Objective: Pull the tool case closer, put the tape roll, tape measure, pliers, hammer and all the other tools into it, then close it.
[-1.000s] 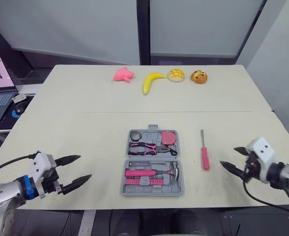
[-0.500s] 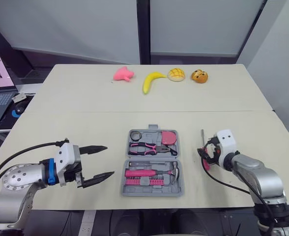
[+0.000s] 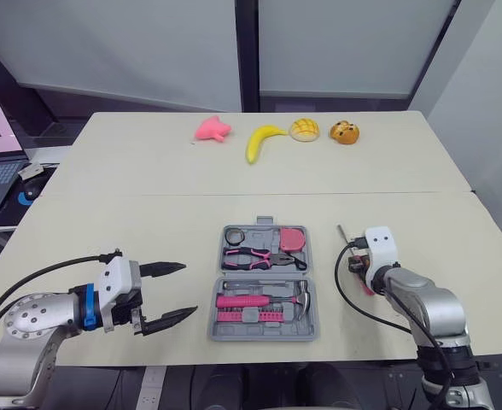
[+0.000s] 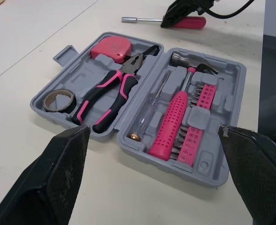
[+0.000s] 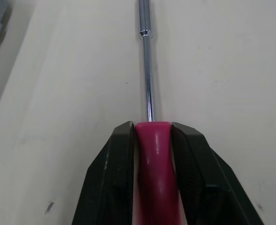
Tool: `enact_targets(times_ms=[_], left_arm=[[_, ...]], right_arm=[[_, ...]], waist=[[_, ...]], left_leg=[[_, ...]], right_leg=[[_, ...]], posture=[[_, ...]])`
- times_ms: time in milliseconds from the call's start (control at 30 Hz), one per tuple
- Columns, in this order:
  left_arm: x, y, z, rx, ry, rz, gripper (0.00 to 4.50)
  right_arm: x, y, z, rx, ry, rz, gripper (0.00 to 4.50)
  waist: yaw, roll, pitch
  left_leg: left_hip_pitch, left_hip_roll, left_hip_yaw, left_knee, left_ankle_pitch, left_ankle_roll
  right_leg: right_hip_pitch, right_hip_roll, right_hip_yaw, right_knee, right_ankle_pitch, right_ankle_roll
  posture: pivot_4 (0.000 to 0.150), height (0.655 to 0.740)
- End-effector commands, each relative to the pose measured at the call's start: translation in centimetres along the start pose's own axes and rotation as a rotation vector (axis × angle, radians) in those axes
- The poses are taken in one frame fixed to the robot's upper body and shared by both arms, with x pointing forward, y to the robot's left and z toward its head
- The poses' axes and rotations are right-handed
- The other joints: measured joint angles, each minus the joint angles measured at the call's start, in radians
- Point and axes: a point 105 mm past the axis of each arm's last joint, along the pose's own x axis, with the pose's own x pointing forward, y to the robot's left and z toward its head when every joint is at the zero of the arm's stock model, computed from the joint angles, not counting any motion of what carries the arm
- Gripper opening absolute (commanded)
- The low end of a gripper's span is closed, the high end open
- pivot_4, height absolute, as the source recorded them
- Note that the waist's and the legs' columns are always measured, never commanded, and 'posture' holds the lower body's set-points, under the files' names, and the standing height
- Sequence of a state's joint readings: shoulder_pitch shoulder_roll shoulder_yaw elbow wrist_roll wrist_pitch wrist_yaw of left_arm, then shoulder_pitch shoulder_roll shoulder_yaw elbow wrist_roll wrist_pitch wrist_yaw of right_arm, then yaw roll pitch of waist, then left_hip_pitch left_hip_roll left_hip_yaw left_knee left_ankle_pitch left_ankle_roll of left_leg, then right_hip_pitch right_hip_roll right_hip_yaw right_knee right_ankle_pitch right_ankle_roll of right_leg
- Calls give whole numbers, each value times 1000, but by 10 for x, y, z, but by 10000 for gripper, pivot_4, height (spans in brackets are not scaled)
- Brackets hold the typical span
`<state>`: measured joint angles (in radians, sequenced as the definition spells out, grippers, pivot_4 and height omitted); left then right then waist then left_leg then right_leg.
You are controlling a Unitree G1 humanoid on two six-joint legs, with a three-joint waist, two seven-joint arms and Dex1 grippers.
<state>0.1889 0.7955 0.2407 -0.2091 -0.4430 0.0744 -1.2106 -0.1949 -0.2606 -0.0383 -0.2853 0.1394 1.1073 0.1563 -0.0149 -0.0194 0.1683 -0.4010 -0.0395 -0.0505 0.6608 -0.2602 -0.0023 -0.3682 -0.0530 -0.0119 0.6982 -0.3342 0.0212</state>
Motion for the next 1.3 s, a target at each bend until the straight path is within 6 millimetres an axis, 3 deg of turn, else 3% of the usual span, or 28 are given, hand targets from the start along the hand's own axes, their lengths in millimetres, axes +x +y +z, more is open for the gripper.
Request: enact_targets(times_ms=[33, 367, 800, 833, 1000, 1133, 1233, 1300], left_arm=[[0, -3, 7, 46, 8, -21, 45000], [-2, -15, 5, 22, 32, -84, 45000], [1, -13, 3, 23, 37, -110, 45000], [1, -13, 3, 24, 37, -110, 45000], [1, -13, 2, 25, 41, -105, 45000], [1, -13, 3, 27, 42, -94, 45000], [1, -12, 4, 27, 40, -88, 45000], [2, -13, 5, 28, 36, -86, 45000]], right_arm=[[-14, 5, 9, 32, -46, 6, 7403], [-44, 41, -10, 155, -7, 51, 7403], [-35, 41, -24, 244, 5, 16, 7403], [-35, 40, -24, 256, 5, 13, 14636], [-41, 42, -14, 279, -41, 37, 24599], [-56, 41, 11, 255, -148, 97, 33728], [-68, 38, 28, 101, -199, 186, 33728], [-74, 36, 36, -149, -199, 292, 33728]], waist=[[0, 0, 0], [-6, 1, 0], [-12, 1, 0], [-12, 1, 0], [-12, 1, 0], [-12, 1, 0], [-12, 1, 0], [-10, 2, 1]], left_leg=[[0, 0, 0, 0, 0, 0], [0, 0, 0, -1, 0, 0], [1, 0, 0, -1, 0, 0], [1, 0, 0, -1, 0, 0], [1, 0, 0, -1, 0, 0], [1, 0, 0, -1, 0, 0], [1, 0, 0, -1, 0, 0], [1, -1, 0, 0, 0, 0]], right_leg=[[0, 0, 0, 0, 0, 0], [-2, 0, 0, 0, 0, 0], [-4, 0, 0, 0, 0, 0], [-4, 0, 0, 0, 0, 0], [-4, 0, 0, 0, 0, 0], [-4, 0, 0, 0, 0, 0], [-4, 0, 0, 0, 0, 0], [-4, 0, 0, -1, 0, 0]], posture=[[1500, 7193], [1500, 7193], [1500, 7193], [1500, 7193], [1500, 7193], [1500, 7193], [1500, 7193], [1500, 7193]])
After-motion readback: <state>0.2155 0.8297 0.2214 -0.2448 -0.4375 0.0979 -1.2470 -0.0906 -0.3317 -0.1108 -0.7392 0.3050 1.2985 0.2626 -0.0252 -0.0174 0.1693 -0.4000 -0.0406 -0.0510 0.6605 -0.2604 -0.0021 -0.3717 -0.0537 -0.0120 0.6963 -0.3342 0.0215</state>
